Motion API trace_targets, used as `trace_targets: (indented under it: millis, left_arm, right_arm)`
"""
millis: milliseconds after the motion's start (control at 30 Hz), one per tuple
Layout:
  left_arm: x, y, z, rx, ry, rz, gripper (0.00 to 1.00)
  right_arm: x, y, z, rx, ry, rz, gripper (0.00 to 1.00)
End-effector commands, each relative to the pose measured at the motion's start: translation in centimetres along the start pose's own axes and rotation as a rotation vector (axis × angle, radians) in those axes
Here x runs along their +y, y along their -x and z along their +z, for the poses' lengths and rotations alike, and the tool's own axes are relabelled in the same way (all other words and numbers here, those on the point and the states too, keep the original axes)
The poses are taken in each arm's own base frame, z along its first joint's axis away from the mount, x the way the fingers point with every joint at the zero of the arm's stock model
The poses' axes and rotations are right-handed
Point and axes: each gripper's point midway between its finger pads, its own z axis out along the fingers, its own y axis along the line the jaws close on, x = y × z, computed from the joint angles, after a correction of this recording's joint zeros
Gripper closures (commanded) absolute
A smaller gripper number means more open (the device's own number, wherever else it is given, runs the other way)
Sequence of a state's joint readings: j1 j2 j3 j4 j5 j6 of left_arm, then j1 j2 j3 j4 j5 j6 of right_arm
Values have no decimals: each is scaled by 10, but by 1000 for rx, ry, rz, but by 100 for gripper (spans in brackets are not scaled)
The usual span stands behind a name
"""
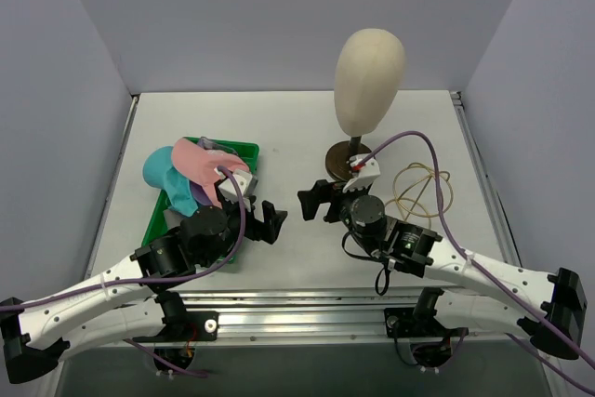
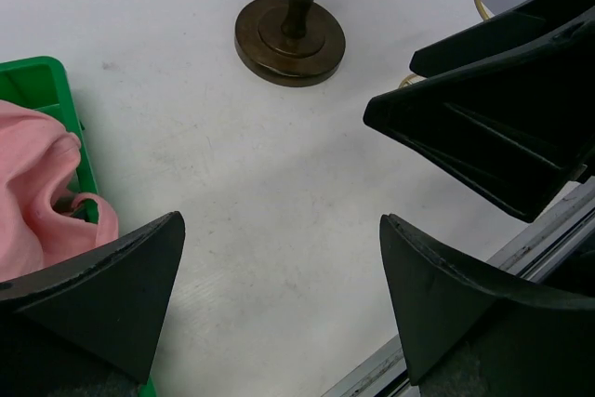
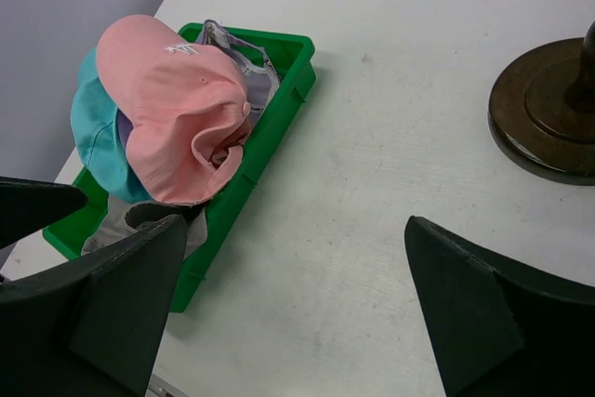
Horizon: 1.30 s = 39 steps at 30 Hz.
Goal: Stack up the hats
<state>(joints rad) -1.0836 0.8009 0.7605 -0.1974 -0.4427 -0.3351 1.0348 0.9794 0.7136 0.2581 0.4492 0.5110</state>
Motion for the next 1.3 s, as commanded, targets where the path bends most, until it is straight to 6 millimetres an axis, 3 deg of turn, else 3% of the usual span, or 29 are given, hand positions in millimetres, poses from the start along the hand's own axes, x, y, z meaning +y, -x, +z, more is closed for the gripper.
trace_targets:
  millis: [0, 233, 433, 700, 733, 800, 833, 900, 933, 1000, 1133, 1167, 1233, 1267]
  left_arm:
    - [0, 19, 1, -61, 8, -15, 5]
    - [1, 14, 10, -51, 37, -4, 5]
    - [2, 17, 22, -21, 78, 12, 2]
    - [20, 64, 21, -99, 154, -4, 2]
    - [35, 78, 26, -115, 212, -7, 2]
    - [59, 79, 32, -75, 299, -29, 2]
    - [82, 86, 41, -63, 366, -59, 2]
    - [96, 74, 56, 19, 381, -106, 1]
    - [112, 81, 56, 24, 424, -122, 0]
    - [130, 74, 64, 79, 486, -117, 0]
    - [170, 69, 55, 154, 608, -132, 0]
    - [191, 74, 49, 145, 644, -167, 0]
    - [205, 74, 46, 157, 613, -233, 0]
    - [217, 74, 42, 163, 622, -261, 5]
  right_arm:
    - [6, 9, 3, -35, 9, 34, 0]
    - [14, 3, 6, -5, 28, 22, 0]
    - [21, 10, 2, -26, 71, 27, 0]
    - [29, 16, -14, -69, 182, 18, 0]
    - [32, 22, -18, -90, 202, 24, 0]
    - [30, 20, -19, -97, 209, 19, 0]
    - [30, 22, -21, -103, 214, 13, 0]
    - [28, 22, -20, -105, 206, 10, 0]
    - [27, 21, -20, -103, 202, 5, 0]
    - [27, 22, -20, -103, 199, 1, 1]
    - [26, 19, -17, -89, 188, -14, 1]
    - [27, 20, -17, -88, 187, -15, 1]
    - [27, 20, -18, -89, 192, -21, 1]
    - [28, 19, -19, -91, 201, -22, 1]
